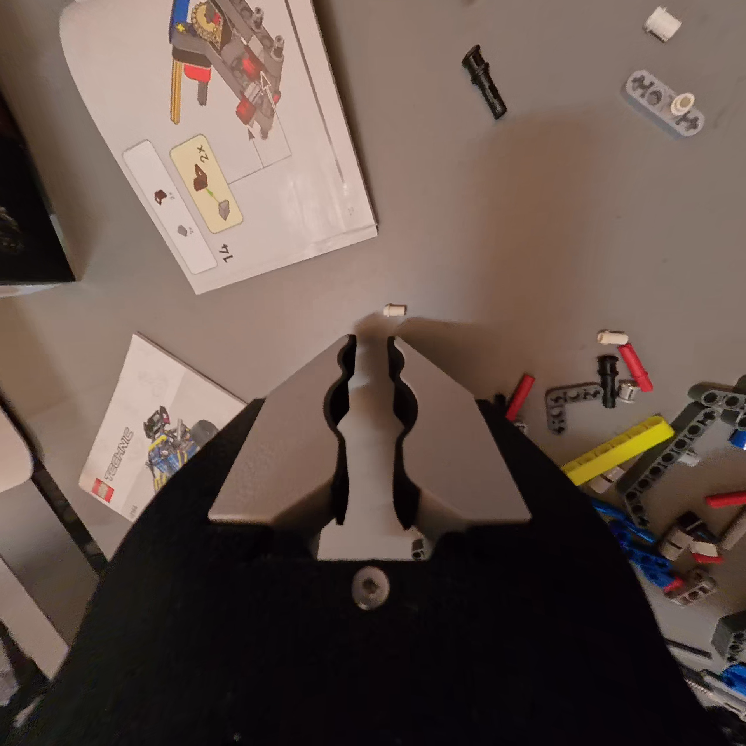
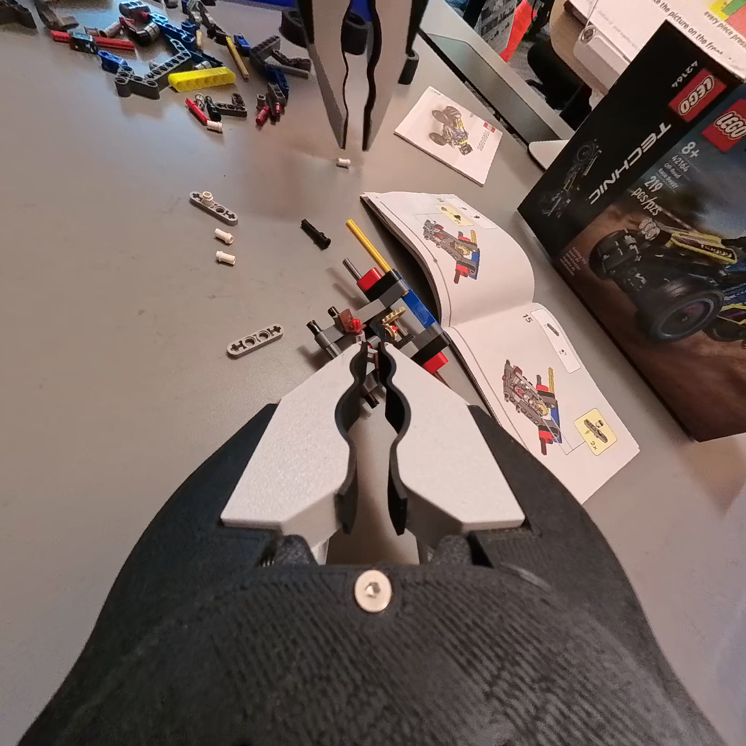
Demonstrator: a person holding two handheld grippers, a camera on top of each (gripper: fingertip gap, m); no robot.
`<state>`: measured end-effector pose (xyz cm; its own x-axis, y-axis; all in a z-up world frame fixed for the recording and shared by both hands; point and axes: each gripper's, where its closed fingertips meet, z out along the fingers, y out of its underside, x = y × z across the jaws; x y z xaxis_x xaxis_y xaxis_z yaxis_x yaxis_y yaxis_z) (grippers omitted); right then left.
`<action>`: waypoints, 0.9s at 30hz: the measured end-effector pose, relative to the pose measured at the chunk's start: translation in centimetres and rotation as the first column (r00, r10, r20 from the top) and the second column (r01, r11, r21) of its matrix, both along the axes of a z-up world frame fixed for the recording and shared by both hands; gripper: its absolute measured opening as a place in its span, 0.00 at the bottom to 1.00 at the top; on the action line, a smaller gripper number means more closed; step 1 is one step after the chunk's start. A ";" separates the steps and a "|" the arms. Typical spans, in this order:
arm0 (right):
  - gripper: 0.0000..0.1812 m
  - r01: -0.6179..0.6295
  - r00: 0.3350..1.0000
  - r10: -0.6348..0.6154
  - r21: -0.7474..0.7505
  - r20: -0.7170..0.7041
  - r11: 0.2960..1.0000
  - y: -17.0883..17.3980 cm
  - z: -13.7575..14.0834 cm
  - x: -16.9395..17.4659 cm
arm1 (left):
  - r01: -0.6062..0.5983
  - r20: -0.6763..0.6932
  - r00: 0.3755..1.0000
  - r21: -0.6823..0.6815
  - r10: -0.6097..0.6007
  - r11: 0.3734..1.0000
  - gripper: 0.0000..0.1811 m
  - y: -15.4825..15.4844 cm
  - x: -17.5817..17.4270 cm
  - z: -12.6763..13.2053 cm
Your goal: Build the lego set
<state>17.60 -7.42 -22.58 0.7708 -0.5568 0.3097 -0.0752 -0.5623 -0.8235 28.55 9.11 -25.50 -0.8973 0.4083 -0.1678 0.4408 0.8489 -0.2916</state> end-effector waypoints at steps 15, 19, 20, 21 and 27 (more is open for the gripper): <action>0.01 0.005 1.000 -0.005 0.005 0.002 1.000 -0.1 0.1 0.1 | 0.011 -0.055 0.998 -0.017 -0.012 1.000 0.07 -1.4 -1.1 0.5; 0.01 0.003 1.000 -0.003 0.000 0.004 1.000 -0.1 0.1 0.1 | -0.027 -0.089 0.996 0.011 0.028 1.000 0.11 -0.9 -1.6 -0.1; 0.01 0.003 1.000 -0.003 -0.001 0.004 1.000 -0.1 0.1 0.1 | -0.035 -0.098 0.995 -0.003 0.034 0.999 0.11 -1.1 -1.7 -0.1; 0.01 0.002 1.000 -0.002 -0.003 0.003 1.000 -0.1 0.0 0.1 | -0.039 -0.105 0.994 -0.010 0.038 0.999 0.11 -1.1 -1.8 -0.2; 0.01 0.006 1.000 -0.006 -0.003 0.003 1.000 -0.1 0.0 0.2 | -0.050 -0.091 0.995 -0.013 0.048 0.999 0.04 -1.3 -1.6 -0.5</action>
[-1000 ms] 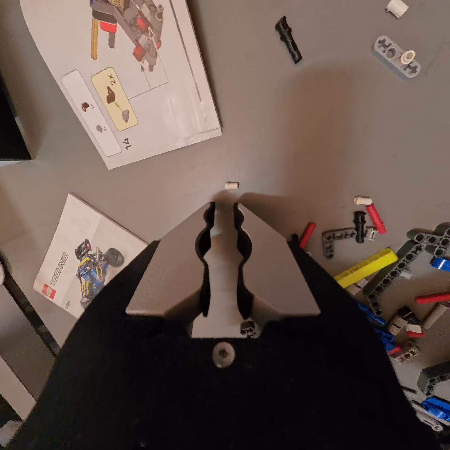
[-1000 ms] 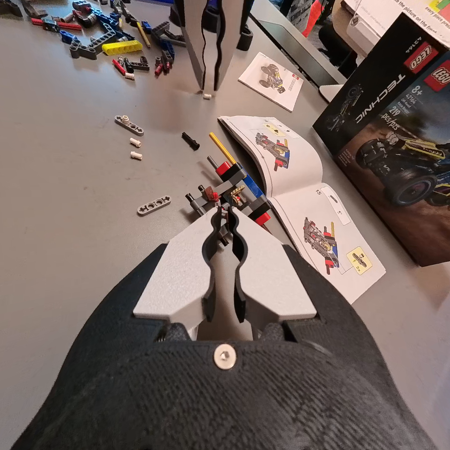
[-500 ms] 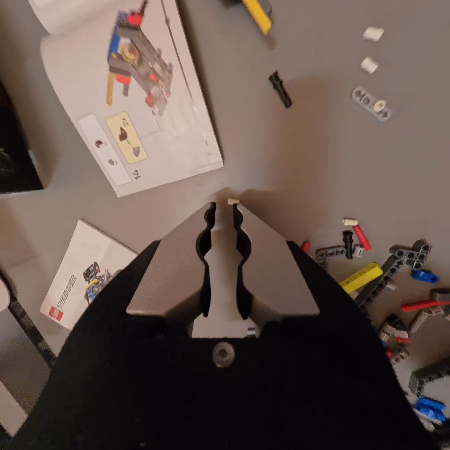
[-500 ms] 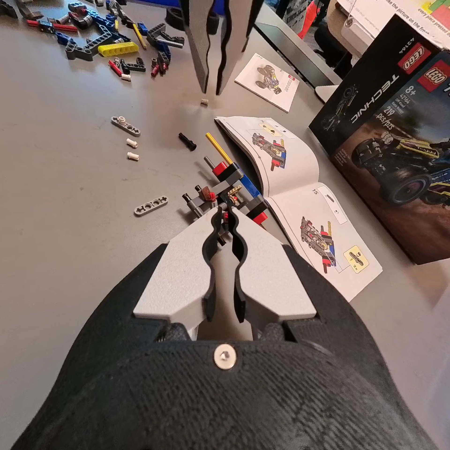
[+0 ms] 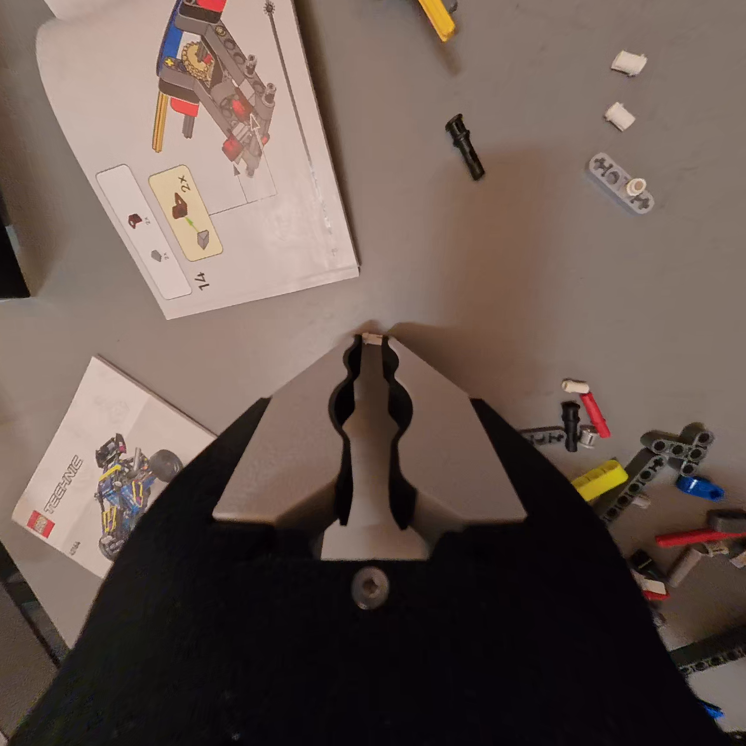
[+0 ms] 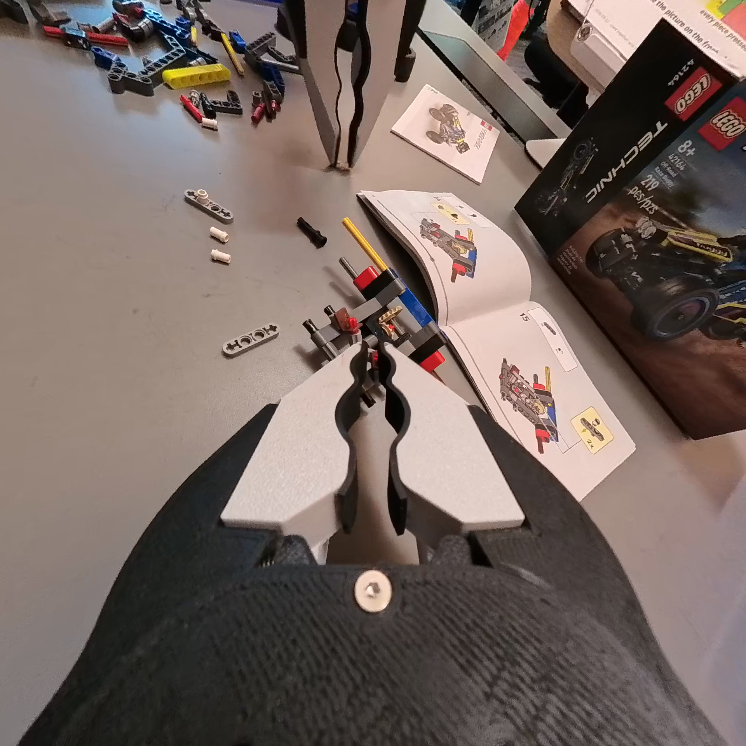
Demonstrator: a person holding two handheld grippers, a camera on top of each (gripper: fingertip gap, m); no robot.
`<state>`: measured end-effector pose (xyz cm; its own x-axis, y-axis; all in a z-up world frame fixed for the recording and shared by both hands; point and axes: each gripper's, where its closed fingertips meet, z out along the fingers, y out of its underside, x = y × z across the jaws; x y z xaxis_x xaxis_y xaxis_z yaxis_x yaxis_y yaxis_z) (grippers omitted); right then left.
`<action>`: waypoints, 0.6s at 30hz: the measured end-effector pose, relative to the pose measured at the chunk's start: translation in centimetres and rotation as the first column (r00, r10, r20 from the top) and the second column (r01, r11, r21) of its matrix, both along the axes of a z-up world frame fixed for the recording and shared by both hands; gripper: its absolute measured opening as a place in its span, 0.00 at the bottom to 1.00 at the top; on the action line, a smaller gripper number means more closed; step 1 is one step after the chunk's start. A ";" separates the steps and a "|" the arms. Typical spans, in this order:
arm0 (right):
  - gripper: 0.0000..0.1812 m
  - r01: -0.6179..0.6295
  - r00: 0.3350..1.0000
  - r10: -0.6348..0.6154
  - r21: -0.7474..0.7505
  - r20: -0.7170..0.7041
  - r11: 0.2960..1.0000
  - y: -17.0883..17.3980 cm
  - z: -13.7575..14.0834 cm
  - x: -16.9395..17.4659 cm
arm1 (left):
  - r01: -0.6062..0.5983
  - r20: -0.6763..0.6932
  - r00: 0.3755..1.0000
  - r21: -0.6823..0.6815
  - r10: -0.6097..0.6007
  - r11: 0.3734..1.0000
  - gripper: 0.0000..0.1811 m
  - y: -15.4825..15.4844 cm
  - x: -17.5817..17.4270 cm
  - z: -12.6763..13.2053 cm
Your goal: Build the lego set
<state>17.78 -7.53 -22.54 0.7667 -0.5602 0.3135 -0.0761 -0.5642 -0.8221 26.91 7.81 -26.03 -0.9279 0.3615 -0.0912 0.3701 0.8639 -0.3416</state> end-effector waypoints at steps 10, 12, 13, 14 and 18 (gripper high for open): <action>0.13 -0.108 0.951 0.278 0.696 -0.136 0.710 2.5 7.8 -2.6 | 0.044 0.226 0.968 -0.575 0.108 0.817 0.04 -7.7 -7.0 9.3; 0.12 -0.103 0.893 0.423 0.847 -0.152 0.522 2.9 10.0 -3.7 | 0.102 0.279 0.951 -0.683 0.130 0.723 0.04 -9.4 -10.0 11.8; 0.09 -0.097 0.868 0.470 0.873 -0.161 0.479 3.2 10.2 -4.2 | 0.135 0.310 0.941 -0.709 0.133 0.693 0.04 -10.0 -11.3 12.5; 0.09 -0.090 0.852 0.493 0.880 -0.175 0.467 3.4 10.1 -4.4 | 0.159 0.331 0.934 -0.720 0.134 0.675 0.04 -10.4 -12.4 13.0; 0.10 -0.098 0.788 0.588 0.904 -0.185 0.416 4.3 10.2 -6.1 | 0.228 0.393 0.911 -0.731 0.123 0.643 0.04 -11.3 -15.2 13.9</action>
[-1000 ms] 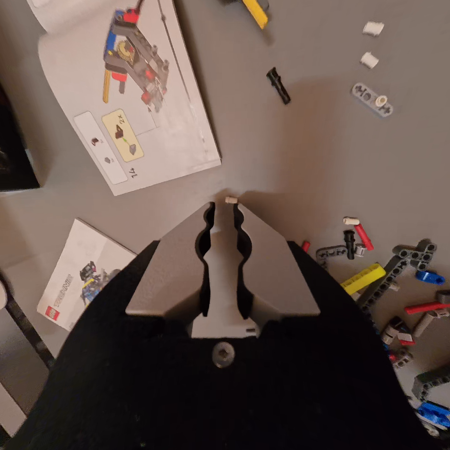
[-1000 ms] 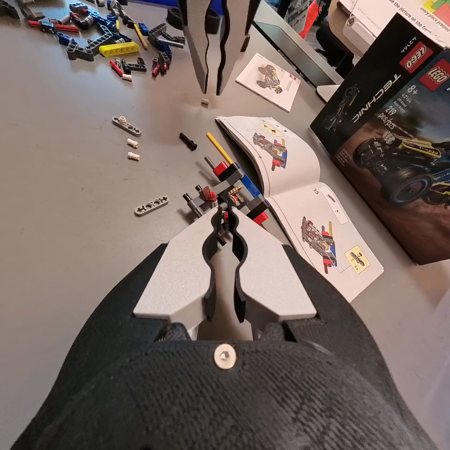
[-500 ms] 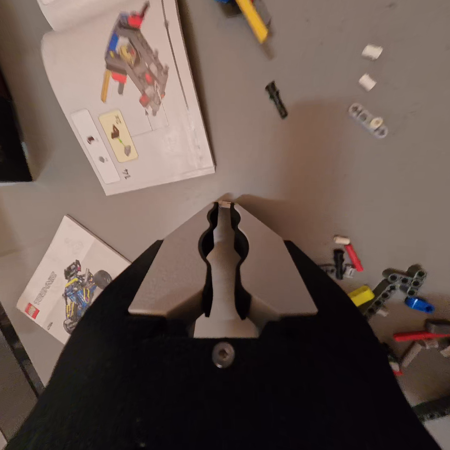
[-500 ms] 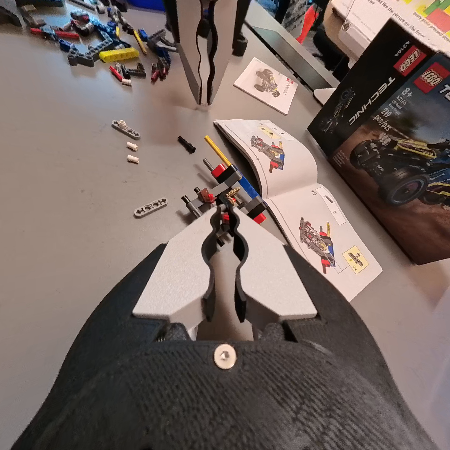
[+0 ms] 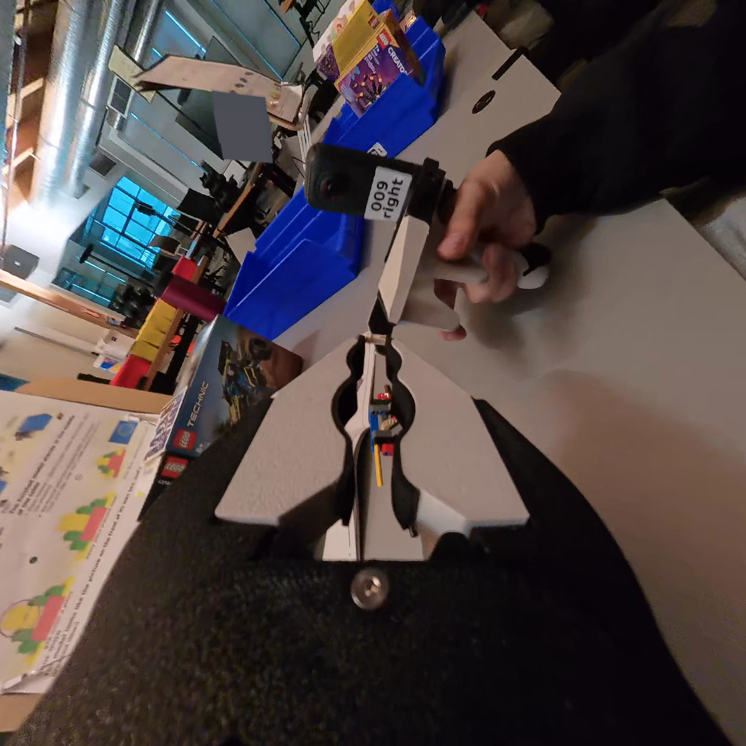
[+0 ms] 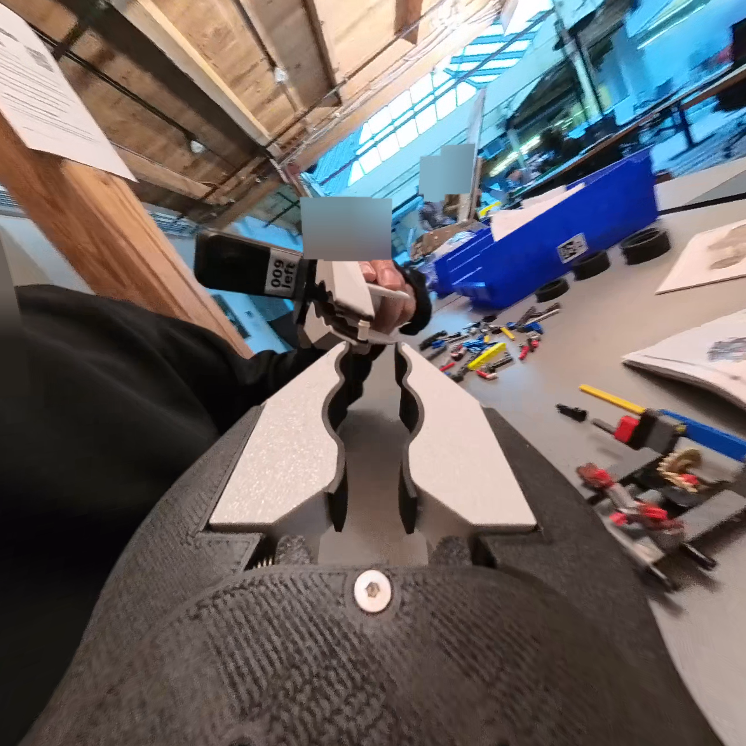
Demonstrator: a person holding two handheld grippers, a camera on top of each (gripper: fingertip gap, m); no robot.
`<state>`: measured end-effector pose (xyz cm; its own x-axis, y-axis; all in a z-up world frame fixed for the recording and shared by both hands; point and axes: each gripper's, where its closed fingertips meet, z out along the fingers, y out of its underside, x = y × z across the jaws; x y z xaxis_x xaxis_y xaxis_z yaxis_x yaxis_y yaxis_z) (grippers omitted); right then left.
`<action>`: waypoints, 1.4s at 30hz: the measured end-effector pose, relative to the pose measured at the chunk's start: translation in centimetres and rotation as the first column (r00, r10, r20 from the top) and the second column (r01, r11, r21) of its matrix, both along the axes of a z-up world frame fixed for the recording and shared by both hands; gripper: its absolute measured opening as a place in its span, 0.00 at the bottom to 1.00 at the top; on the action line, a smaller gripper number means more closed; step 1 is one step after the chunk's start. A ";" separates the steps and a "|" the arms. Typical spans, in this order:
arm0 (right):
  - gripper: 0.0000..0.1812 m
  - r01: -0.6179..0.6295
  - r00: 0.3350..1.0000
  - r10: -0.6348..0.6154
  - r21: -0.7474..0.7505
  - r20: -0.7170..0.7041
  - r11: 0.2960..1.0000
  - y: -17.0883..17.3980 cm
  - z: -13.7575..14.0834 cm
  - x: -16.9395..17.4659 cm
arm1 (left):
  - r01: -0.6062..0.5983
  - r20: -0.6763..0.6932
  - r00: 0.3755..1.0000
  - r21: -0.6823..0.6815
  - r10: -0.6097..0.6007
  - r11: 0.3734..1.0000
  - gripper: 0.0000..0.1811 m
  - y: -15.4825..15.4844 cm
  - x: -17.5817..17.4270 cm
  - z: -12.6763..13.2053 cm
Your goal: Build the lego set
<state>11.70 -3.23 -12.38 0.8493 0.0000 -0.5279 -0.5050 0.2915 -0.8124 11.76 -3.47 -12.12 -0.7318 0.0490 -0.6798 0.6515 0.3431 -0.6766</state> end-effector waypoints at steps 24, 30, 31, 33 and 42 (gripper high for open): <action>0.01 0.274 0.865 -0.121 -0.256 0.487 0.927 1.1 -1.4 -0.5 | 0.008 -0.297 0.955 0.089 0.018 0.996 0.07 0.5 -1.0 -0.5; 0.01 0.446 0.703 -0.090 -0.339 0.705 0.828 2.0 -2.6 -0.3 | 0.015 -0.458 0.883 0.245 0.102 0.969 0.04 1.2 -1.0 -2.8; 0.01 0.459 0.690 -0.077 -0.352 0.720 0.815 2.1 -2.8 -0.3 | 0.012 -0.441 0.892 0.237 0.097 0.971 0.02 1.2 -0.9 -2.8; 0.01 0.487 0.655 -0.072 -0.348 0.752 0.801 2.1 -2.8 -0.3 | 0.005 -0.444 0.889 0.251 0.110 0.968 0.03 1.3 -0.8 -3.0; 0.01 0.491 0.667 -0.053 -0.385 0.744 0.782 2.4 -3.6 0.0 | -0.029 -0.412 0.897 0.301 0.158 0.953 0.02 1.7 -0.2 -4.0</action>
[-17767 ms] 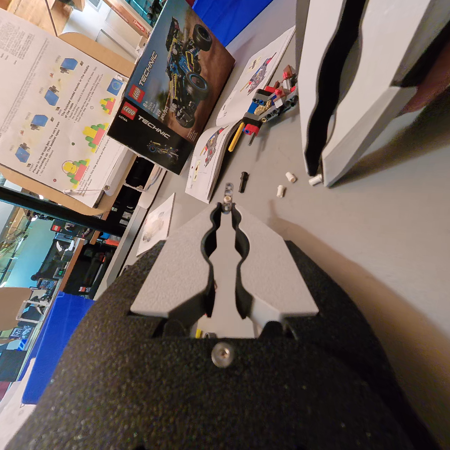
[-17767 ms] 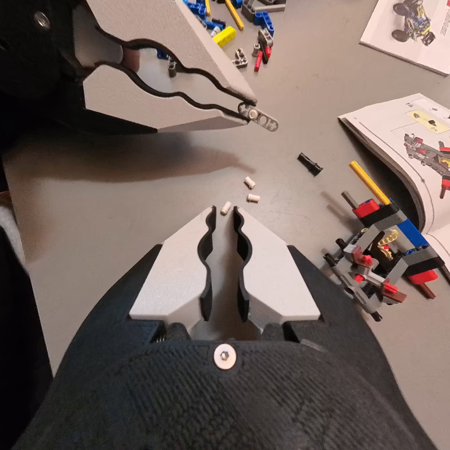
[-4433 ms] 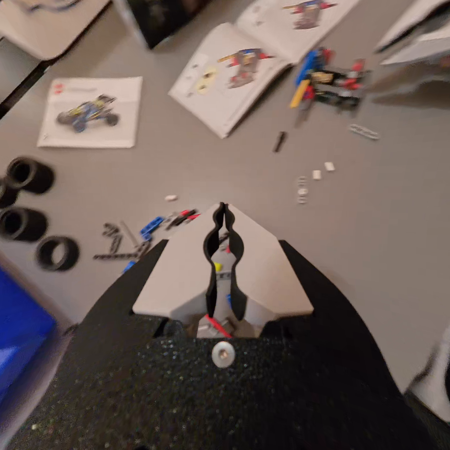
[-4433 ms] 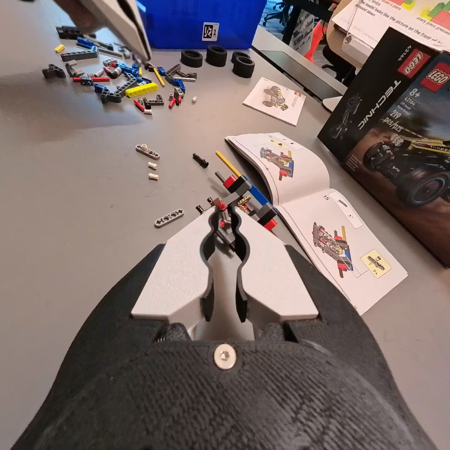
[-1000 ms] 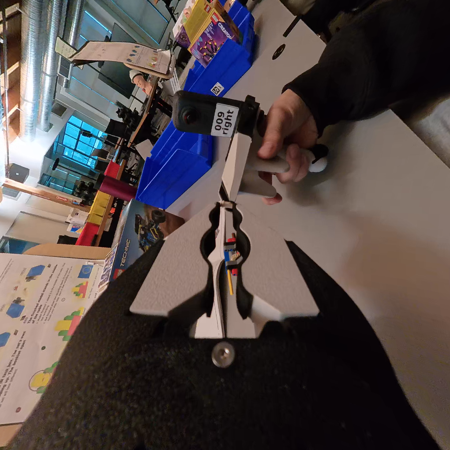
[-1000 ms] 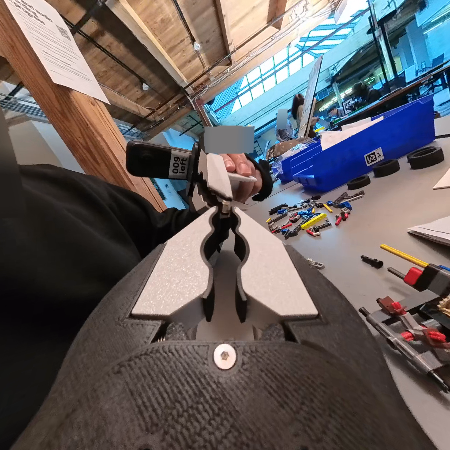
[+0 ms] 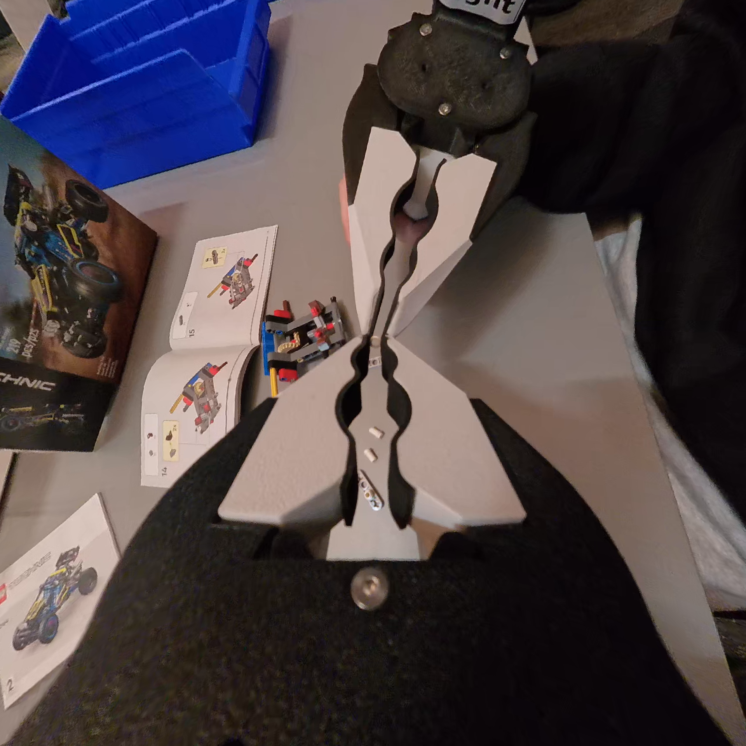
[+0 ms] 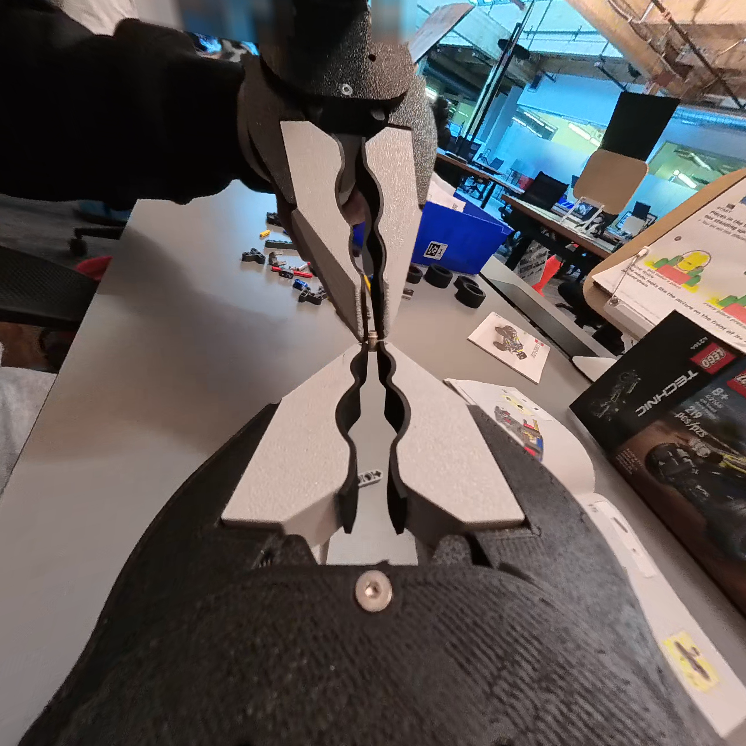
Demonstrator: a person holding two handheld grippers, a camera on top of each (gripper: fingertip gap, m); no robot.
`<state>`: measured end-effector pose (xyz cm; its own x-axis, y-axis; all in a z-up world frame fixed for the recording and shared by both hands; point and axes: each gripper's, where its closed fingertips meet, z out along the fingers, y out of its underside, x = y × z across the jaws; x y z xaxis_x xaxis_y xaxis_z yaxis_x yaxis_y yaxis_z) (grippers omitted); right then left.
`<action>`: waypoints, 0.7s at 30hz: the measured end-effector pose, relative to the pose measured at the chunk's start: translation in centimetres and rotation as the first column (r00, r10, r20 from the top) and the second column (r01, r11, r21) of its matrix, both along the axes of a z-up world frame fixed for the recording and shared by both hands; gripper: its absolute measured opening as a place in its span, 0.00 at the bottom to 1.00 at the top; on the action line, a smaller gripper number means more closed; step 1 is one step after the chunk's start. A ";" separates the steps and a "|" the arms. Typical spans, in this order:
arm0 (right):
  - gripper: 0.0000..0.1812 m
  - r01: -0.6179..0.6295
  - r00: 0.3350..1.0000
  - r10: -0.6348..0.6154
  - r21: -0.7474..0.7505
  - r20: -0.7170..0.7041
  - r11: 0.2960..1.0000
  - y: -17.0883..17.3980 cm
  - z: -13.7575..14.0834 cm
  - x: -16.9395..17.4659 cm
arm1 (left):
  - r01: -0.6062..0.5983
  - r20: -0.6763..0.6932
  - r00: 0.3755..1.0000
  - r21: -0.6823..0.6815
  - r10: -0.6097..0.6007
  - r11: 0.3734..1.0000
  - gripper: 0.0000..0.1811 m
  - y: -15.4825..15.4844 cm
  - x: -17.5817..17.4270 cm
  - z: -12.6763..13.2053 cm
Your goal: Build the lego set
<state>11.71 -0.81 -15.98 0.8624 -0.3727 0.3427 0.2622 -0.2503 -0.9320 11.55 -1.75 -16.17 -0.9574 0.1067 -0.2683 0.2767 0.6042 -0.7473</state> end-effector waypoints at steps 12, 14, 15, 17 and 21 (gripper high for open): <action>0.06 0.025 0.992 -0.050 -0.208 -0.118 0.978 0.5 -4.2 1.5 | -0.494 -0.293 0.822 0.062 0.489 0.867 0.01 6.4 5.1 -7.1; 0.07 0.007 0.986 -0.041 -0.209 -0.161 0.978 1.1 -4.2 1.6 | -0.515 -0.339 0.791 0.081 0.510 0.853 0.01 6.7 5.0 -8.0; 0.07 0.000 0.985 -0.036 -0.204 -0.171 0.979 1.4 -4.1 1.7 | -0.523 -0.353 0.779 0.088 0.518 0.848 0.01 6.8 5.0 -8.2; 0.07 0.004 0.981 -0.044 -0.206 -0.188 0.979 1.9 -4.0 2.1 | -0.519 -0.391 0.761 0.113 0.518 0.847 0.01 6.8 4.8 -8.4; 0.13 -0.056 0.964 -0.014 -0.253 -0.265 0.966 3.3 -4.9 2.3 | -0.527 -0.452 0.714 0.154 0.534 0.836 0.01 7.0 5.0 -8.8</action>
<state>14.02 2.49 -20.93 0.9411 -0.2830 0.1849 0.0252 -0.4866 -0.8733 16.58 5.22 -25.01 -0.8636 -0.4565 0.2139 -0.4648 0.5568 -0.6884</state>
